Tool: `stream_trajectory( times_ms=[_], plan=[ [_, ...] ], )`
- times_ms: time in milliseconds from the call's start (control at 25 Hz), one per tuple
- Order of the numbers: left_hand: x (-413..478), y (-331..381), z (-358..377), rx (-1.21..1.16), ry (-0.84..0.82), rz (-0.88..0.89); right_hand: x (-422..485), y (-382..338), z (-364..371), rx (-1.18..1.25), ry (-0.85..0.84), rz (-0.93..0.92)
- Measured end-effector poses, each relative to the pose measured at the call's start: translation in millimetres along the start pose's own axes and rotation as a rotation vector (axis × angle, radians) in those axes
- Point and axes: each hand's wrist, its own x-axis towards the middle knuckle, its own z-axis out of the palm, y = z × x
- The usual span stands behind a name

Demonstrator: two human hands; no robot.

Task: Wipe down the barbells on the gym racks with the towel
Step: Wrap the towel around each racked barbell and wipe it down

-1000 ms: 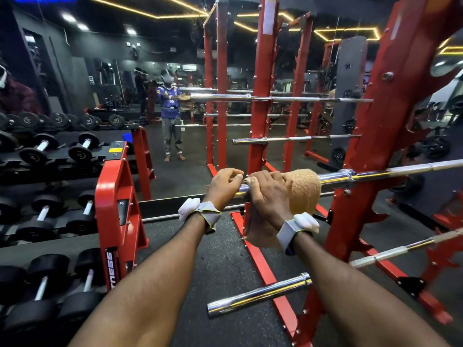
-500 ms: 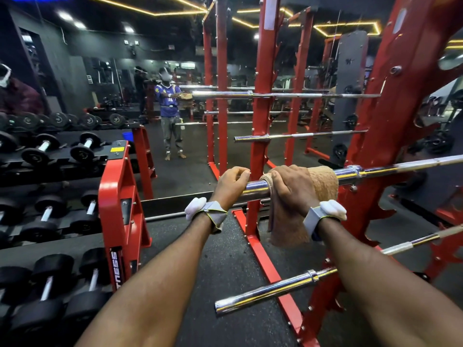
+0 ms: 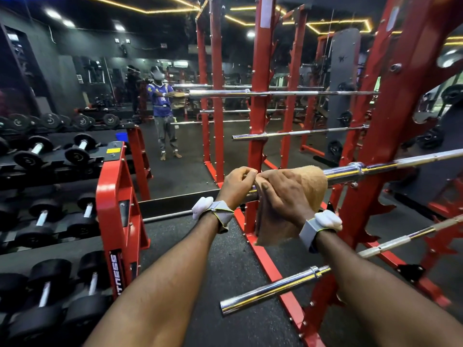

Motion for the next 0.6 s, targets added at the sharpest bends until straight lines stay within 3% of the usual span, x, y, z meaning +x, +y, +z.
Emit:
stream_trajectory(
  times_ms=[160, 320, 480, 600],
  plan=[
    [0, -2, 0, 0.035, -0.017, 0.011, 7, 46, -15, -0.049, -0.030, 0.162],
    [1, -7, 2, 0.042, 0.036, 0.034, 23, 28, -10, -0.138, -0.072, 0.342],
    [0, 3, 0, 0.130, 0.024, 0.045, 18, -9, 5, -0.135, -0.065, 0.236],
    [2, 21, 16, 0.204, 0.017, 0.010, 9, 25, -12, -0.012, -0.087, 0.043]
  ],
)
